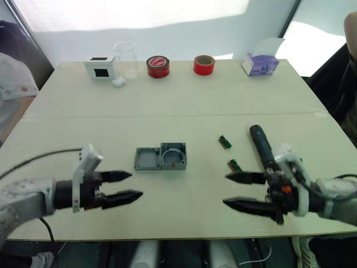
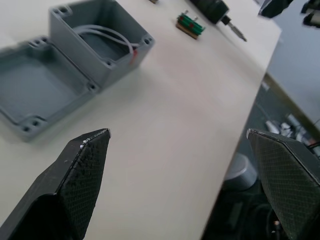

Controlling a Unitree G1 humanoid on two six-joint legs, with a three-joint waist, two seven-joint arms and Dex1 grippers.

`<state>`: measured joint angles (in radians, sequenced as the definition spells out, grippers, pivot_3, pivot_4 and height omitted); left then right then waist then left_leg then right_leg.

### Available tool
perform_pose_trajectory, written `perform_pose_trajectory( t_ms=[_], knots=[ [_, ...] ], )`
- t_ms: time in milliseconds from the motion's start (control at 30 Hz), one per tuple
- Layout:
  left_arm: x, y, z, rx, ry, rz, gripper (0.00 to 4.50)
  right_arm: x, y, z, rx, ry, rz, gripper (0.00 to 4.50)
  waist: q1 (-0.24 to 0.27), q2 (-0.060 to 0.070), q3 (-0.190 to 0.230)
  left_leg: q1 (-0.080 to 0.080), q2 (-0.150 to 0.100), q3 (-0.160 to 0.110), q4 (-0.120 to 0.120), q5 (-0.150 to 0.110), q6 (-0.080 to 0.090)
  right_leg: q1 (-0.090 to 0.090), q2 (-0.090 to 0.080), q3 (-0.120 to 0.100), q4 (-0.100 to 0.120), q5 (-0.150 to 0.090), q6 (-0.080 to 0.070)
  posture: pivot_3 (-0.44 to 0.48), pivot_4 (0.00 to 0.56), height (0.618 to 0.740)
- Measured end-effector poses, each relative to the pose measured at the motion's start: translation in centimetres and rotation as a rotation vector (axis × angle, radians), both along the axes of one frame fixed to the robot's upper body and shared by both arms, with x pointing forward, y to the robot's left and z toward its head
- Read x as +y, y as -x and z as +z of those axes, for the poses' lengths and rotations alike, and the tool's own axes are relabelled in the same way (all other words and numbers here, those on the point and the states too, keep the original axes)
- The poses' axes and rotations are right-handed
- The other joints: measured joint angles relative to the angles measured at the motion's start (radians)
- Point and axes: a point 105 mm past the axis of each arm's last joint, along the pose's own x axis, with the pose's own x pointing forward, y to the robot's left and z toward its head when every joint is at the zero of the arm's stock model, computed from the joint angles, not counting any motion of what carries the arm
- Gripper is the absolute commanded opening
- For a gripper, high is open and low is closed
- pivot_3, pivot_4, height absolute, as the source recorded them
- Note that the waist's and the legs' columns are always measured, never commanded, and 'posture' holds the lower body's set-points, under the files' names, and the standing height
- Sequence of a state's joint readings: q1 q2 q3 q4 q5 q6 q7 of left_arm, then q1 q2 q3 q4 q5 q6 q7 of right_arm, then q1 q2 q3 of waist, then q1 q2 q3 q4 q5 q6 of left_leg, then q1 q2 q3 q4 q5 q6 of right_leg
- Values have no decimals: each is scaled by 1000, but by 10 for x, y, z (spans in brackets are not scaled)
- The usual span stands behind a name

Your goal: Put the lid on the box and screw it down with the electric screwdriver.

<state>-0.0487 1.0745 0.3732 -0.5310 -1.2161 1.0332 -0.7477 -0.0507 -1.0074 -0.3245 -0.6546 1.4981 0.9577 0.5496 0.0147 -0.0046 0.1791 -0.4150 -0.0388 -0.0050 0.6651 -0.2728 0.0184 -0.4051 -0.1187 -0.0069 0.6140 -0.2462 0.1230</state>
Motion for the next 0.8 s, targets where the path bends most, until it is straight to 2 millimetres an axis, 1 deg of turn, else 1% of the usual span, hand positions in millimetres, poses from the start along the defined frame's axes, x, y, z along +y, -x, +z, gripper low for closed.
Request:
perform_pose_trajectory(
  t_ms=[67,133,167,233,300,367,433,500,567,667,800],
  knots=[
    [-4,-12,18,-82,-17,-37,4500,9,-11,13,-61,-61,-43,4460,-1,0,0,0,-1,0,0,0,0,0,0,0,0,0,0,0,150,740],
    [-11,-23,30,-146,-43,-92,4500,14,-21,23,-116,-124,-93,4460,0,0,0,-1,-1,1,0,0,0,-1,1,0,0,0,1,0,150,740],
    [-20,-32,37,-194,-79,-147,4500,18,-25,28,-145,-138,-111,4460,1,0,0,-2,-2,1,0,0,0,-1,1,0,1,0,1,0,150,740],
    [-31,-43,49,-279,-146,-223,4500,24,-28,30,-165,-122,-114,4460,0,-1,0,-2,-2,1,1,0,0,-1,1,0,1,2,3,0,150,740],
    [-43,-54,52,-334,-213,-303,4500,28,-31,26,-152,-106,-116,4460,-2,0,0,-2,-2,2,1,0,1,-1,1,0,1,2,4,0,150,740],
    [-52,-60,45,-327,-254,-378,4500,29,-33,23,-142,-103,-115,4460,-4,-1,0,-2,-1,2,1,0,1,-1,2,1,1,3,5,0,150,740],
    [-67,-68,38,-326,-315,-457,4500,28,-34,14,-139,-33,-106,4460,-3,-1,0,-3,-1,2,2,0,1,-2,3,0,1,3,5,0,150,740],
    [-87,-76,32,-316,-372,-531,4500,24,-33,4,-137,62,-94,4460,3,-1,0,-5,-2,1,3,0,2,-2,3,0,2,3,5,0,150,740],
    [-100,-80,23,-285,-418,-583,4500,20,-33,-3,-146,127,-86,4460,-2,-1,1,-5,-2,2,4,-1,3,-2,3,0,2,3,6,0,150,740],
    [-107,-83,6,-223,-499,-621,4500,16,-23,-19,-122,199,-43,4460,-10,-1,1,-5,-1,2,4,-1,3,-3,3,1,3,2,8,0,150,740],
    [-110,-83,-12,-171,-575,-657,4500,15,-14,-29,-118,253,2,4460,-11,-1,1,-6,0,1,4,-1,3,-4,4,1,5,1,8,0,150,740]
  ],
)
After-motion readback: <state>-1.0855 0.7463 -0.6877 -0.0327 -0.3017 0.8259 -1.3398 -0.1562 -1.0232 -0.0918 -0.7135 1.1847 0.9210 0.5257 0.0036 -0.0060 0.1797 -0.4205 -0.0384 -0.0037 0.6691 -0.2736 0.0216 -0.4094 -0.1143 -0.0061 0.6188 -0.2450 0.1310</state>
